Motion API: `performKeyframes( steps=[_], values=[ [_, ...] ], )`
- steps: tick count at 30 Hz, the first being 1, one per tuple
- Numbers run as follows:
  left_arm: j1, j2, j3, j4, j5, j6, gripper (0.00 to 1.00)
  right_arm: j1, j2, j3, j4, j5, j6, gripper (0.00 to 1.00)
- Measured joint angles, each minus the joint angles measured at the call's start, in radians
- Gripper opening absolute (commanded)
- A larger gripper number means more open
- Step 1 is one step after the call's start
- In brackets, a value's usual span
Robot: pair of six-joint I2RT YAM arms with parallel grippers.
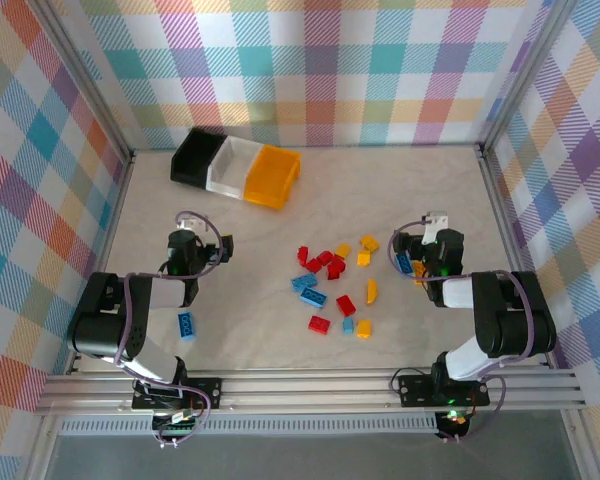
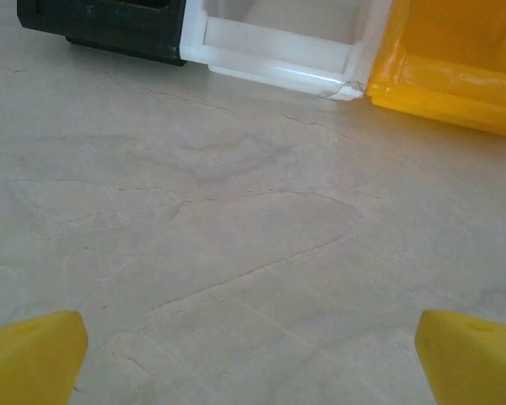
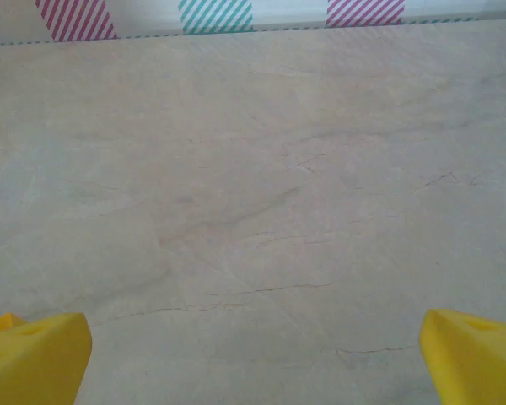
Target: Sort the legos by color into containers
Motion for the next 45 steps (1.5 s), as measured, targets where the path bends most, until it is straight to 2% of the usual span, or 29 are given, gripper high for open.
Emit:
performKeyframes(
  steps=[39,41,45],
  values=[
    [0.000,0.000,0.000,0.000,-0.003,0.000,1.00,0.000,0.000,0.000,-0.006,0.000,0.000,1.00],
    [0.000,0.000,0.000,0.000,-0.003,0.000,1.00,0.000,0.000,0.000,-0.006,0.000,0.000,0.98],
    [0.000,-0.006,0.023,-0.059,-0.023,-0.002,1.00,0.000,-0.050,0.014,-0.094,0.005,0.001,1.00]
  ],
)
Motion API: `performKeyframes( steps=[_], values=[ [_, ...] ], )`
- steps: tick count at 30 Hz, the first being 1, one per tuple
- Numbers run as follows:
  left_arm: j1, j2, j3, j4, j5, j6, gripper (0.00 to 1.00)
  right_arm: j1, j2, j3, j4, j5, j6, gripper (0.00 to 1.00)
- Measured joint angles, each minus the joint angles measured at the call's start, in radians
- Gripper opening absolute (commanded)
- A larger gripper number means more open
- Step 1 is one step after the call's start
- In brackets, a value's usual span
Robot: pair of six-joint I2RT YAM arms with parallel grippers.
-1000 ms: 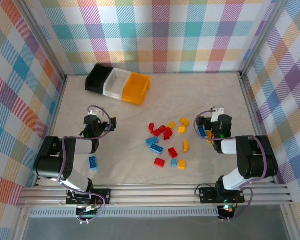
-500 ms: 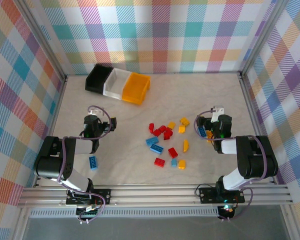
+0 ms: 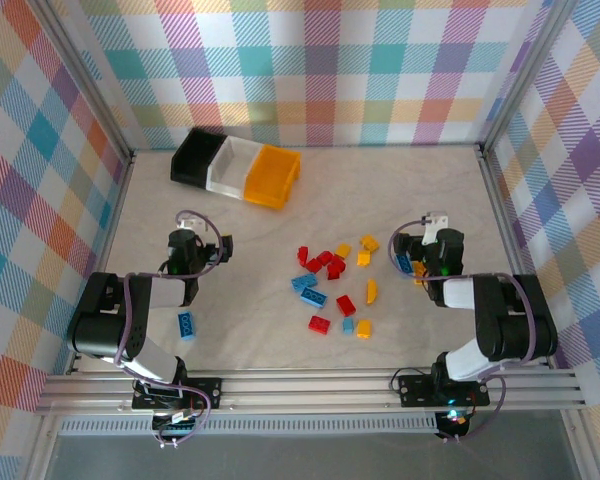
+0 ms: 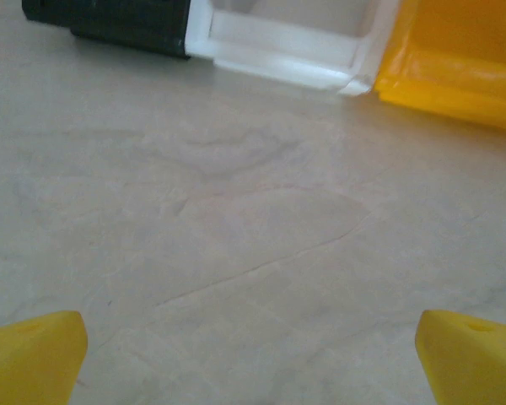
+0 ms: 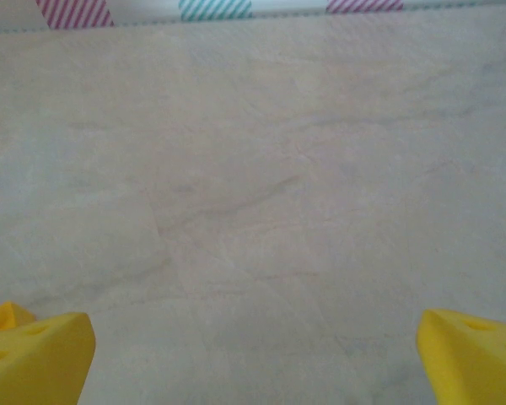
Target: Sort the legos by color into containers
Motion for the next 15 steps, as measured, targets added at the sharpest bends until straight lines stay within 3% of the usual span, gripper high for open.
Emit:
performKeyframes(
  steps=[8,15],
  values=[
    [0.000,-0.137,0.201,-0.295,-0.080,-0.050,1.00,0.007,-0.221,0.166,-0.306,-0.005,0.076,1.00],
    [-0.004,-0.272,0.304,-0.603,-0.084,-0.195,1.00,0.056,-0.220,0.366,-0.602,-0.199,0.260,1.00]
  ],
)
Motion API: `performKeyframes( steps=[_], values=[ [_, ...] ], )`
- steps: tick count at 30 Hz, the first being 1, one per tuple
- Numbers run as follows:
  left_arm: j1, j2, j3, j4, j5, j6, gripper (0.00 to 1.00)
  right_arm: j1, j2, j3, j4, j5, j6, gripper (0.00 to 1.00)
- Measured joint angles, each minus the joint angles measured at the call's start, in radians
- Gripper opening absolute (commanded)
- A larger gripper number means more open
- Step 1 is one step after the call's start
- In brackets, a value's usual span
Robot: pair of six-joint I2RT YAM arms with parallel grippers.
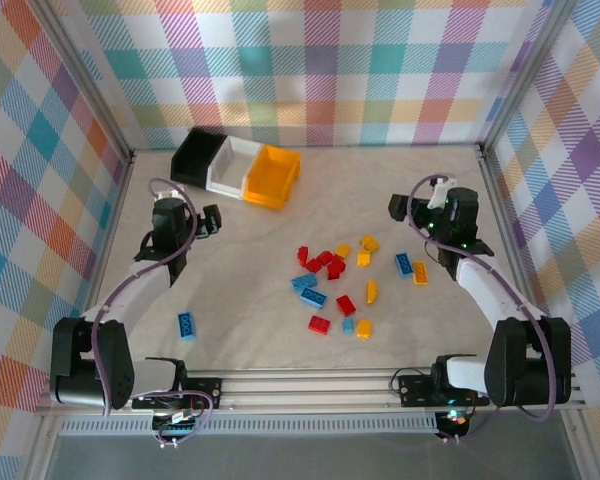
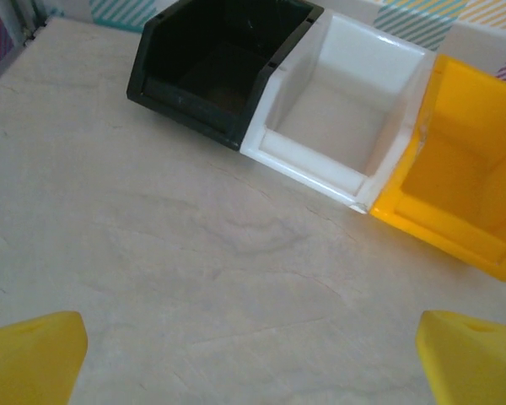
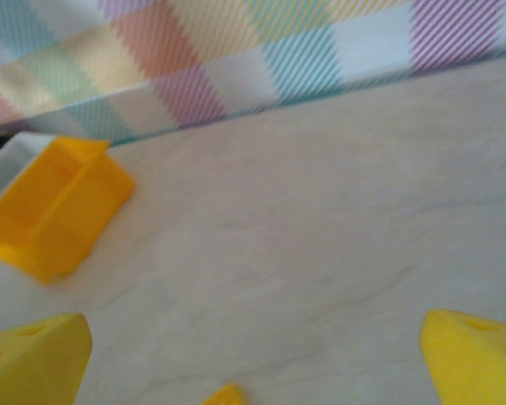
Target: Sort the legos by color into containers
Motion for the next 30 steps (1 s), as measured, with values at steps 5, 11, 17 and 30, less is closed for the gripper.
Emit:
performKeyframes(
  steps=[5,11,17,30],
  values=[
    [-0.036,0.037,0.202,-0.239,0.065,-0.032,1.00,0.124,0.029,0.019,-0.173,-0.073,0.067,1.00],
    [-0.150,0.251,0.470,-0.442,0.103,-0.005,0.99,0.210,0.042,0.024,-0.285,-0.109,0.116,1.00],
    [-0.219,0.522,0.696,-0.546,0.114,0.030,0.94,0.234,0.053,0.024,-0.314,-0.126,0.142,1.00],
    [-0.316,0.955,1.223,-0.646,0.129,0.070,0.92,0.239,0.105,0.024,-0.327,-0.159,0.164,1.00]
  ],
)
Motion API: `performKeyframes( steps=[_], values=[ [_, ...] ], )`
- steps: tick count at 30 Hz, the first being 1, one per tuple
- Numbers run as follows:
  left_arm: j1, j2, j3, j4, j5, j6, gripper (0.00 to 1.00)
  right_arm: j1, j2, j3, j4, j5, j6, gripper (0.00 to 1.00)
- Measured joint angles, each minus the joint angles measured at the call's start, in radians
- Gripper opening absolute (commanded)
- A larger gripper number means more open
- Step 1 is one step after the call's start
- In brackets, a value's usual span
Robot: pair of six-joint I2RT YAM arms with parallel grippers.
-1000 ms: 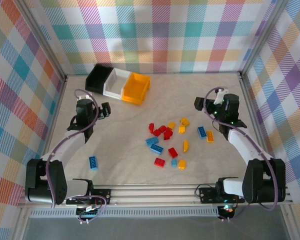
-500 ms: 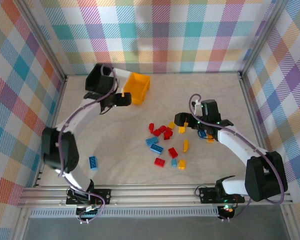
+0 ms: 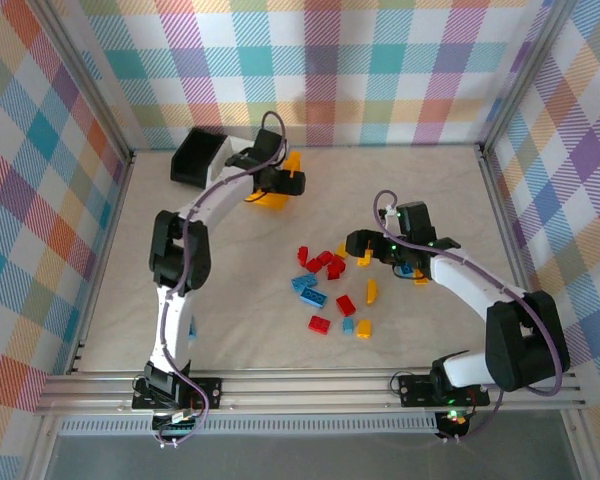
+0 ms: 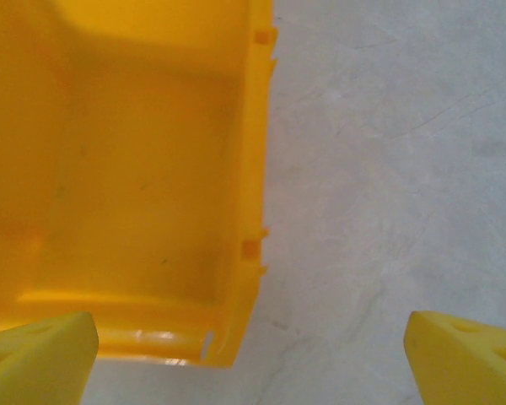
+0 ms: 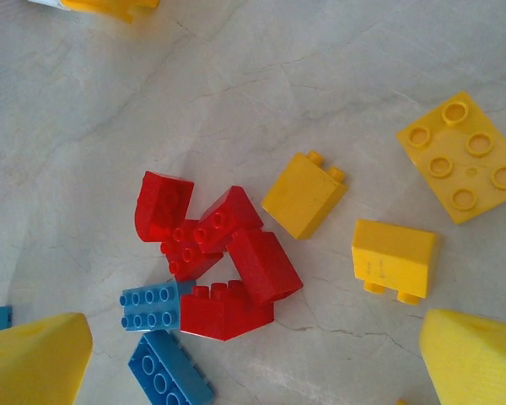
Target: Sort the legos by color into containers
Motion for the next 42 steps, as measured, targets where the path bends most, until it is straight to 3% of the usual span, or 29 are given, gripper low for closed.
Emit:
performKeyframes(
  steps=[10,15,24,34,42],
  values=[
    [-0.002,0.270,0.352,-0.109,-0.022,0.059,0.63,0.001,0.000,0.000,0.002,-0.030,0.020,1.00],
    [0.000,0.304,0.375,-0.134,-0.037,0.064,0.50,0.001,0.000,0.000,0.008,-0.032,0.034,1.00],
    [0.000,0.317,0.385,-0.147,-0.049,0.049,0.17,0.010,-0.010,0.000,0.027,-0.032,0.047,1.00],
    [-0.001,0.309,0.373,-0.153,-0.071,0.011,0.10,0.015,-0.032,-0.021,0.031,-0.020,0.050,1.00],
    [-0.018,0.124,0.071,-0.120,-0.125,-0.127,0.09,0.017,-0.064,-0.055,0.031,-0.020,0.050,1.00]
  ],
)
